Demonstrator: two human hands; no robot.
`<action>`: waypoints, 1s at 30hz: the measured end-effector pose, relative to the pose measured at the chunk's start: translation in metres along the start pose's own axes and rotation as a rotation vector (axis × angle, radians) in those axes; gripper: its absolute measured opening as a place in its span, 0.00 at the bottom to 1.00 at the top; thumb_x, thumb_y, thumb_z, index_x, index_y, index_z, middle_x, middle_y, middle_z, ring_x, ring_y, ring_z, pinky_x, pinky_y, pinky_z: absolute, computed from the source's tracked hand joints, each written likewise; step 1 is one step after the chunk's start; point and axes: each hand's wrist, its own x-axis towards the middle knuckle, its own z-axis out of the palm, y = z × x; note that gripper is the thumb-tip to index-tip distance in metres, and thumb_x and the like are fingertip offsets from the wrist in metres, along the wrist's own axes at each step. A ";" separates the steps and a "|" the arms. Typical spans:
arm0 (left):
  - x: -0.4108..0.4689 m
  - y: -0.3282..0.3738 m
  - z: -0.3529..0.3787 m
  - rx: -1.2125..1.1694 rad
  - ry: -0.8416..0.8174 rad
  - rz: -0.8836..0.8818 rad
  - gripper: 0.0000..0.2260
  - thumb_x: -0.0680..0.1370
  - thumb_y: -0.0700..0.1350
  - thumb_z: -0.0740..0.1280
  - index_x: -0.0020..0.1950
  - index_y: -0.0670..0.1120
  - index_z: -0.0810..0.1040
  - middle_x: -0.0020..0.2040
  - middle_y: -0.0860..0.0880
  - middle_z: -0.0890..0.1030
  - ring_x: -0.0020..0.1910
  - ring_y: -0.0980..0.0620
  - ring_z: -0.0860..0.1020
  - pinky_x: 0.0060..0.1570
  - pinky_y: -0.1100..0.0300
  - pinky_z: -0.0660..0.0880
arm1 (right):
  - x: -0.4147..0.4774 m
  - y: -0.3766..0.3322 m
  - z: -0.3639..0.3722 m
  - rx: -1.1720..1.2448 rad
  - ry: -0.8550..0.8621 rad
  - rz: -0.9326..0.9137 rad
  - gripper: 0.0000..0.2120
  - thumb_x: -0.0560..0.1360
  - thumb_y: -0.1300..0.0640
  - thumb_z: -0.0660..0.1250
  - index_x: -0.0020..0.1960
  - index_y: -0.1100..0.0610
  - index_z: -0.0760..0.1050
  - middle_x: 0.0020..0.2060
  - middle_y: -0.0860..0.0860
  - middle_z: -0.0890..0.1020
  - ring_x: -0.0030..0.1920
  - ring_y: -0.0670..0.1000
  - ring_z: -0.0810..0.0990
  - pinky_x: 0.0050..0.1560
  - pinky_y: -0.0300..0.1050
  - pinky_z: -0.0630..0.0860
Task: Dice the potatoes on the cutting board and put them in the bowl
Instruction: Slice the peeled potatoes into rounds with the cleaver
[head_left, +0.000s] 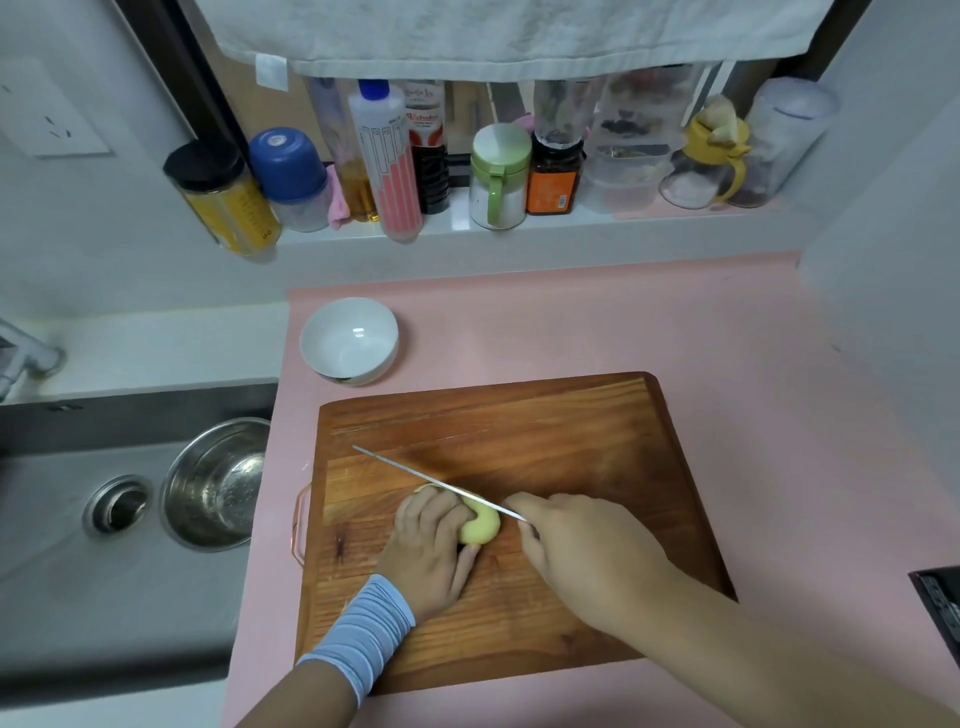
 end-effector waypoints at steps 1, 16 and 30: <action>0.000 0.000 0.000 -0.003 0.001 -0.004 0.15 0.82 0.54 0.55 0.59 0.44 0.69 0.60 0.46 0.69 0.61 0.42 0.70 0.68 0.50 0.61 | 0.001 -0.001 0.000 -0.016 -0.010 -0.002 0.12 0.85 0.51 0.52 0.63 0.46 0.71 0.42 0.47 0.79 0.40 0.53 0.80 0.43 0.54 0.79; 0.001 -0.001 0.000 -0.017 -0.018 -0.032 0.15 0.82 0.54 0.55 0.59 0.45 0.69 0.59 0.46 0.69 0.60 0.43 0.69 0.66 0.48 0.62 | 0.003 0.008 -0.012 -0.033 -0.094 0.019 0.12 0.85 0.50 0.52 0.58 0.50 0.73 0.41 0.48 0.80 0.40 0.54 0.80 0.43 0.55 0.79; 0.002 0.000 0.001 -0.019 -0.024 -0.044 0.15 0.82 0.54 0.55 0.59 0.45 0.69 0.59 0.46 0.68 0.61 0.43 0.68 0.69 0.50 0.58 | 0.015 0.019 -0.016 0.031 -0.136 0.006 0.09 0.84 0.50 0.55 0.46 0.50 0.69 0.35 0.48 0.78 0.34 0.50 0.77 0.35 0.49 0.73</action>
